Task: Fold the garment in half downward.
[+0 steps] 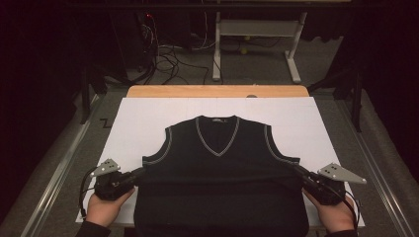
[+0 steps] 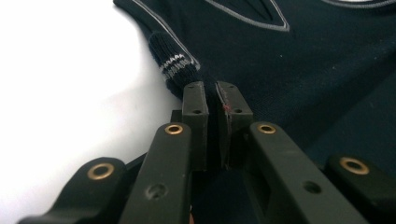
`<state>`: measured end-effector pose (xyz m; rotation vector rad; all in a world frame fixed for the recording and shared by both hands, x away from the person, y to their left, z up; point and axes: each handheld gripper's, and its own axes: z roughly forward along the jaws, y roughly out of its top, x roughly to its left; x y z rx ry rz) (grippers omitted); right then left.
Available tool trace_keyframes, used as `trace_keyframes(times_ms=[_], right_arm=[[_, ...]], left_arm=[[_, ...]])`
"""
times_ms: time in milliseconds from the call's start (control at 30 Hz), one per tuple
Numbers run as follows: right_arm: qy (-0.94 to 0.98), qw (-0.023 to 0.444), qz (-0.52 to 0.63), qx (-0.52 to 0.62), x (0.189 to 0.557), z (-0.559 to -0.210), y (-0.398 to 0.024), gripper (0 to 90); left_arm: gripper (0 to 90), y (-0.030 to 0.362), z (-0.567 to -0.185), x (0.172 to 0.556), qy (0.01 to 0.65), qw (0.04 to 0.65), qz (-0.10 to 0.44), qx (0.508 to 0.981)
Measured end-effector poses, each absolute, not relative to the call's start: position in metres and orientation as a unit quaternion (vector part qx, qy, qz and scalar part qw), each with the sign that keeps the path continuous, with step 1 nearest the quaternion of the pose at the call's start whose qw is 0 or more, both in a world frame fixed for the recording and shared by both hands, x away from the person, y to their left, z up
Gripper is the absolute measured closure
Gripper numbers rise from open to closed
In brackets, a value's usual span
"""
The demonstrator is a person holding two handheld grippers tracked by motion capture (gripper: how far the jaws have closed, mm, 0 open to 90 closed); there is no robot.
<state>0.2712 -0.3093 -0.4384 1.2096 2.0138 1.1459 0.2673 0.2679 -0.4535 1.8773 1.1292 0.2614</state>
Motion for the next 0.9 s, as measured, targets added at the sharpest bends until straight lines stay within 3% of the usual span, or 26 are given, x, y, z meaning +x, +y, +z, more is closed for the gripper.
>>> trace_keyframes(times_ms=[900], right_arm=[[0.774, 0.23, 0.404, 0.43, 0.216, -0.451, -0.313, 84.8]], left_arm=[[78.9, 0.27, -0.466, 0.218, 0.449, 0.427, 0.088, 0.78]])
